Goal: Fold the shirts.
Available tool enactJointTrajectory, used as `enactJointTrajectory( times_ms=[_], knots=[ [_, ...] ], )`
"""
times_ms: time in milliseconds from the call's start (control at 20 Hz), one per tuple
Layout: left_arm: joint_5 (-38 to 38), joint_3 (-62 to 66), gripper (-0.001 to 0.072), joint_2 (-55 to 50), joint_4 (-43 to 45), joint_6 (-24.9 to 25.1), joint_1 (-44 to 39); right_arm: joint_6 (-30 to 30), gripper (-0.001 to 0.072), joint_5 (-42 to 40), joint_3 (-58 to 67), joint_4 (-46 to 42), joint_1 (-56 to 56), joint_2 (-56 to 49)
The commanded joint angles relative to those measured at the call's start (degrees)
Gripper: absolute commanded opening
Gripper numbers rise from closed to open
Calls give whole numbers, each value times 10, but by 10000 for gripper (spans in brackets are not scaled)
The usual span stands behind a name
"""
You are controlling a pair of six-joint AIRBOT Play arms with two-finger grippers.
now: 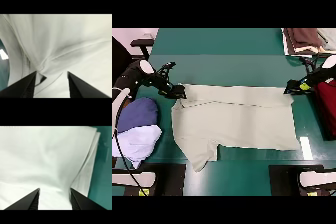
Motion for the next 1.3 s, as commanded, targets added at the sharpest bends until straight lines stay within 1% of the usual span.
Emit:
enactJointTrajectory(
  times_ms=[0, 100, 250, 400, 500, 650, 750, 900, 950, 1100, 1200, 1250],
  knots=[
    [-40, -24, 472, 54, 17, -15, -1, -16, 449, 13, -13, 68, -21, 40],
    [-42, -90, 472, 130, 42, -38, -2, -19, 449, 16, -55, 67, -31, 100],
    [-51, -233, 472, 252, 40, -71, -2, -29, 449, 0, -126, 67, -36, 185],
    [-67, -362, 472, 365, 40, -115, -2, -37, 449, -25, -170, 68, -36, 237],
    [-73, -417, 472, 413, 34, -139, -2, -37, 449, -28, -174, 68, -36, 249],
    [-76, -466, 472, 439, -5, -141, -2, -38, 448, -30, -174, 76, -36, 251],
    [-64, -490, 472, 439, -12, -141, -2, -38, 449, -30, -174, 78, -35, 251],
    [-25, -526, 473, 439, -29, -140, -2, -38, 449, -30, -174, 78, -35, 251],
    [-4, -539, 473, 439, -48, -139, -2, -38, 448, -30, -174, 78, -35, 251],
    [62, -570, 472, 439, -115, -112, -2, -38, 449, -30, -174, 78, -35, 251],
    [77, -574, 469, 439, -137, -106, -2, -38, 449, -30, -174, 78, -35, 251],
    [78, -574, 342, 439, -143, -106, -2, -38, 449, -29, -174, 78, -35, 251]
  ],
)
